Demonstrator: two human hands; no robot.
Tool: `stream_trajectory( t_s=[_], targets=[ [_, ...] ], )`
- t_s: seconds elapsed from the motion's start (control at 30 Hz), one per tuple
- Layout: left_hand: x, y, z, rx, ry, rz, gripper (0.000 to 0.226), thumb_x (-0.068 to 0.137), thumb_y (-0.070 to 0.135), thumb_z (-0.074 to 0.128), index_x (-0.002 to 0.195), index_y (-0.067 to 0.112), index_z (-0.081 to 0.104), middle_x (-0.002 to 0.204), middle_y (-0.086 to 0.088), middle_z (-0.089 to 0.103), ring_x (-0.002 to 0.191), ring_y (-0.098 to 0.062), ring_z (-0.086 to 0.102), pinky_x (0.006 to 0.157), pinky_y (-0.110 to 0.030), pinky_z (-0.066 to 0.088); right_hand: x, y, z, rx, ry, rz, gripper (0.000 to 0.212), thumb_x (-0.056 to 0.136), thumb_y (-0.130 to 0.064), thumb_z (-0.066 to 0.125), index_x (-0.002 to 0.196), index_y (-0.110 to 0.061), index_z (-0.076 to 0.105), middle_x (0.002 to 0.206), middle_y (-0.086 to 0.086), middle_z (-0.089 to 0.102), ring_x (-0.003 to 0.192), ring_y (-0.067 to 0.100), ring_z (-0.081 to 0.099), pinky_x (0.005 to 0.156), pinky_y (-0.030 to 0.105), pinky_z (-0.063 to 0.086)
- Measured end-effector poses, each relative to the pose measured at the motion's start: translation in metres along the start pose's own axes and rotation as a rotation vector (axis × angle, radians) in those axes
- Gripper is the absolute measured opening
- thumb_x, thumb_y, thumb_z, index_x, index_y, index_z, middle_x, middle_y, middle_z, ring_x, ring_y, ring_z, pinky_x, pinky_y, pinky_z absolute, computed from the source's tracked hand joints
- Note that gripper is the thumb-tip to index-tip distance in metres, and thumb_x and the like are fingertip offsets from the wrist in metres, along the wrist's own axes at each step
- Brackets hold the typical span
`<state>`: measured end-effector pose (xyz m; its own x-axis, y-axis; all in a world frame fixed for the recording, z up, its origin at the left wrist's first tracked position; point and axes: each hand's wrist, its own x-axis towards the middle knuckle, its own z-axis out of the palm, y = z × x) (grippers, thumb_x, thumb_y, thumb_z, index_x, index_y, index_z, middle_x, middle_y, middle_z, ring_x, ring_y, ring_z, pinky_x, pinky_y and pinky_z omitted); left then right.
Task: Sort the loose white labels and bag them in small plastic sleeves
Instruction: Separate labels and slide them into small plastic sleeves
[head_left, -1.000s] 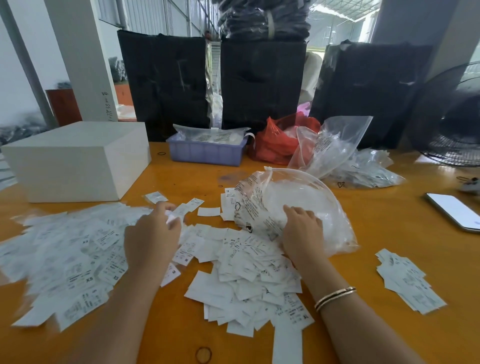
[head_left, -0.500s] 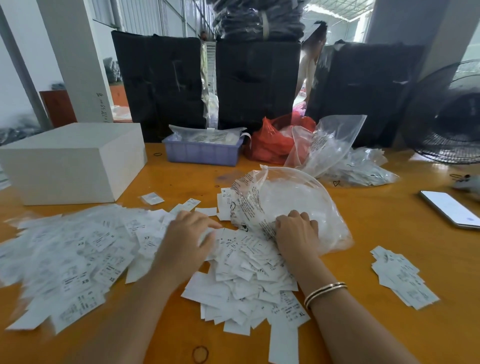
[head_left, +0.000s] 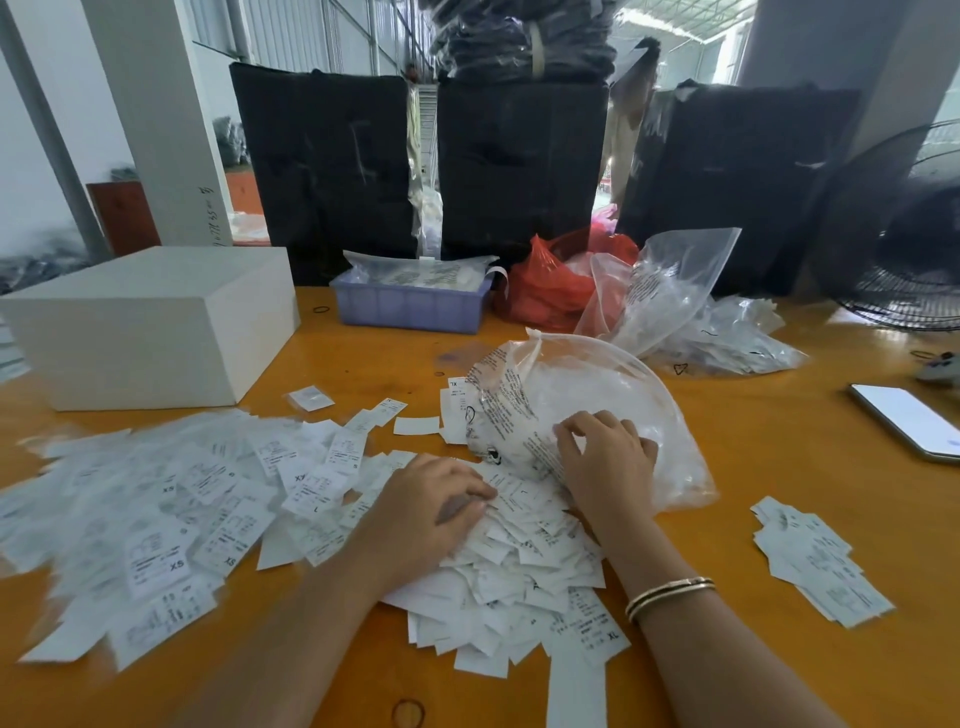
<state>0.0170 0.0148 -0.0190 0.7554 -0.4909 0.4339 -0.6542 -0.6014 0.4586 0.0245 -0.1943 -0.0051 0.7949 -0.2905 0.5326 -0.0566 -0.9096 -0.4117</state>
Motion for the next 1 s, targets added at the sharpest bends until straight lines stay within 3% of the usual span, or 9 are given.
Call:
stream_trajectory(
  t_s=[0.1, 0.23, 0.33, 0.43, 0.53, 0.67, 0.8, 0.93, 1.0],
  targets=[
    [0.002, 0.002, -0.003, -0.041, 0.099, -0.019, 0.017, 0.093, 0.025, 0.058, 0.106, 0.027, 0.069, 0.105, 0.019, 0.058, 0.105, 0.003, 0.046, 0.091, -0.016, 0.033, -0.002, 0.000, -0.003, 0.114, 0.107, -0.011, 0.021, 0.095, -0.031, 0.051, 0.100, -0.020, 0.070, 0.100, -0.004, 0.064, 0.097, 0.017, 0.052, 0.084, 0.030, 0.022],
    [0.003, 0.009, -0.009, -0.201, 0.192, -0.112, 0.021, 0.093, 0.024, 0.057, 0.105, 0.041, 0.060, 0.109, 0.027, 0.054, 0.107, 0.016, 0.043, 0.088, 0.002, 0.027, -0.010, -0.013, -0.015, 0.663, 0.203, -0.100, 0.011, 0.089, -0.013, 0.063, 0.086, -0.022, 0.067, 0.086, -0.009, 0.062, 0.082, 0.002, 0.057, 0.077, 0.018, 0.041],
    [0.003, 0.016, -0.013, -0.340, 0.214, -0.143, 0.025, 0.093, 0.029, 0.056, 0.110, 0.047, 0.052, 0.112, 0.031, 0.052, 0.108, 0.018, 0.044, 0.086, 0.002, 0.033, -0.019, -0.024, -0.021, 0.973, -0.032, -0.025, 0.019, 0.089, -0.007, 0.061, 0.084, -0.025, 0.062, 0.074, -0.006, 0.068, 0.071, 0.003, 0.062, 0.067, 0.016, 0.049],
    [0.003, 0.021, -0.018, -0.447, 0.175, -0.185, 0.029, 0.089, 0.050, 0.053, 0.117, 0.045, 0.048, 0.115, 0.032, 0.051, 0.109, 0.015, 0.046, 0.088, -0.009, 0.041, -0.026, -0.032, -0.021, 1.112, -0.250, -0.037, 0.018, 0.088, 0.001, 0.059, 0.085, -0.017, 0.061, 0.071, -0.001, 0.070, 0.063, 0.009, 0.064, 0.062, 0.017, 0.050],
    [0.004, 0.020, -0.018, -0.488, 0.123, -0.234, 0.044, 0.084, 0.058, 0.052, 0.124, 0.040, 0.046, 0.116, 0.024, 0.056, 0.109, 0.007, 0.051, 0.087, -0.014, 0.044, -0.029, -0.036, -0.020, 1.090, -0.423, -0.091, 0.016, 0.088, 0.000, 0.060, 0.086, -0.016, 0.062, 0.072, -0.001, 0.071, 0.066, 0.010, 0.065, 0.063, 0.018, 0.051],
    [0.005, 0.021, -0.019, -0.526, 0.143, -0.280, 0.051, 0.073, 0.056, 0.056, 0.120, 0.036, 0.052, 0.094, 0.014, 0.060, 0.092, 0.004, 0.056, 0.075, -0.010, 0.045, -0.030, -0.035, -0.019, 1.058, -0.532, -0.114, 0.018, 0.088, -0.003, 0.061, 0.093, -0.020, 0.063, 0.076, -0.001, 0.071, 0.070, 0.010, 0.066, 0.068, 0.021, 0.052],
    [0.006, 0.017, -0.019, -0.535, 0.112, -0.302, 0.019, 0.074, 0.045, 0.067, 0.086, 0.031, 0.069, 0.064, 0.012, 0.056, 0.061, 0.000, 0.050, 0.057, -0.011, 0.040, -0.030, -0.035, -0.019, 0.986, -0.522, -0.103, 0.021, 0.091, -0.008, 0.060, 0.099, -0.027, 0.058, 0.075, -0.005, 0.070, 0.070, 0.007, 0.064, 0.068, 0.021, 0.052],
    [0.004, 0.012, -0.016, -0.565, 0.151, -0.393, 0.008, 0.084, 0.028, 0.068, 0.080, 0.021, 0.068, 0.077, 0.010, 0.071, 0.077, -0.002, 0.063, 0.066, -0.012, 0.045, -0.024, -0.029, -0.017, 0.443, -0.450, -0.212, 0.005, 0.093, -0.031, 0.055, 0.096, -0.036, 0.056, 0.086, -0.016, 0.064, 0.076, -0.001, 0.057, 0.070, 0.015, 0.045],
    [0.005, 0.013, -0.018, -0.702, 0.167, -0.409, 0.006, 0.085, 0.020, 0.068, 0.082, 0.016, 0.065, 0.083, 0.006, 0.074, 0.083, -0.004, 0.067, 0.068, -0.011, 0.048, -0.022, -0.024, -0.015, 0.181, -0.420, -0.277, 0.017, 0.095, -0.033, 0.050, 0.105, -0.028, 0.063, 0.100, -0.012, 0.061, 0.089, 0.005, 0.054, 0.079, 0.022, 0.045]
  ],
)
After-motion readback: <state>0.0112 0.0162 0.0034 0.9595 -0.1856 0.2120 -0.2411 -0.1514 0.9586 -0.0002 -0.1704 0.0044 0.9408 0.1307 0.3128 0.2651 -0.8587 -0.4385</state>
